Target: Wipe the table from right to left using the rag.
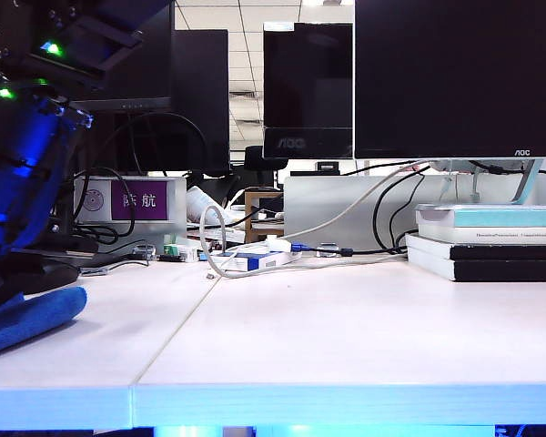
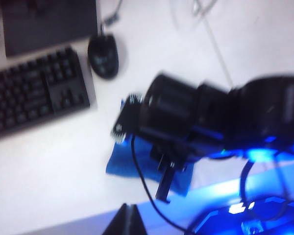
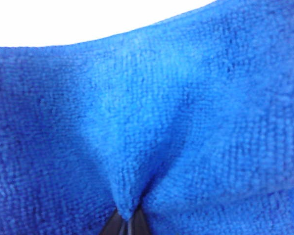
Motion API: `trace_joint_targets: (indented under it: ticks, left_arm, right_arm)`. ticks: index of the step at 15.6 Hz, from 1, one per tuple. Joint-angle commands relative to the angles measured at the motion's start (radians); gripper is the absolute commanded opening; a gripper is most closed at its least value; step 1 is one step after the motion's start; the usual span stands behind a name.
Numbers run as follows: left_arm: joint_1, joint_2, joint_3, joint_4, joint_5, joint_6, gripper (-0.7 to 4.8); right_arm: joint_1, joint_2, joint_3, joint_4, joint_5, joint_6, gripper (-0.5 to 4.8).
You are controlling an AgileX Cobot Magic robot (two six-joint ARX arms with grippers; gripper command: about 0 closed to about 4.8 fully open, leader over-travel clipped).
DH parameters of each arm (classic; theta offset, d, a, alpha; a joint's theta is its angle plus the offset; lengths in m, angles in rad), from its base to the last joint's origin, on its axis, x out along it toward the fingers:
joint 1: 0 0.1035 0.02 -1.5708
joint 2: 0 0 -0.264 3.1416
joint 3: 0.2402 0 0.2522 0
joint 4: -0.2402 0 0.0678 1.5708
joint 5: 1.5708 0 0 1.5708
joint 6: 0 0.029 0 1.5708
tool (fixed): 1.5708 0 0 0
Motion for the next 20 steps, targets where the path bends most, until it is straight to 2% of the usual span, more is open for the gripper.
trace_joint_targets:
  ticks: [1, 3, 4, 6, 8, 9, 10, 11, 17, 20]
  left_arm:
    - [0.103, -0.007, -0.048, 0.010, 0.071, 0.013, -0.06]
    - [0.199, -0.022, -0.077, 0.054, 0.163, 0.048, -0.06]
    - [0.282, -0.029, -0.098, 0.074, 0.244, 0.080, -0.06]
    - [0.378, -0.035, -0.130, 0.090, 0.280, 0.126, -0.06]
    - [0.503, -0.035, -0.175, 0.130, 0.368, 0.164, -0.06]
    - [0.543, -0.035, -0.186, 0.143, 0.406, 0.175, -0.05]
    - [0.609, -0.035, -0.190, 0.154, 0.452, 0.200, -0.05]
    - [0.648, -0.035, -0.190, 0.160, 0.473, 0.208, -0.05]
    - [0.660, -0.035, -0.190, 0.190, 0.489, 0.208, -0.06]
    - [0.660, -0.031, -0.191, 0.201, 0.489, 0.209, -0.06]
  right_arm:
    - [0.000, 0.008, -0.008, -0.059, 0.000, -0.002, -0.06]
    - [0.000, 0.007, -0.008, -0.058, 0.000, -0.002, -0.06]
    - [-0.002, 0.007, -0.008, -0.057, 0.000, -0.002, -0.06]
    - [-0.003, 0.006, -0.008, -0.058, 0.000, -0.002, -0.06]
    - [-0.003, 0.006, -0.008, -0.064, -0.002, -0.002, 0.05]
    - [-0.003, 0.006, -0.008, -0.067, -0.011, -0.002, 0.85]
    - [-0.003, 0.003, -0.008, -0.069, -0.018, -0.002, 2.53]
    - [-0.003, -0.003, -0.007, -0.071, -0.018, -0.002, 2.56]
    - [-0.004, -0.083, -0.006, -0.073, -0.027, -0.002, 2.52]
    - [-0.010, -0.122, -0.006, -0.079, -0.091, -0.003, 2.51]
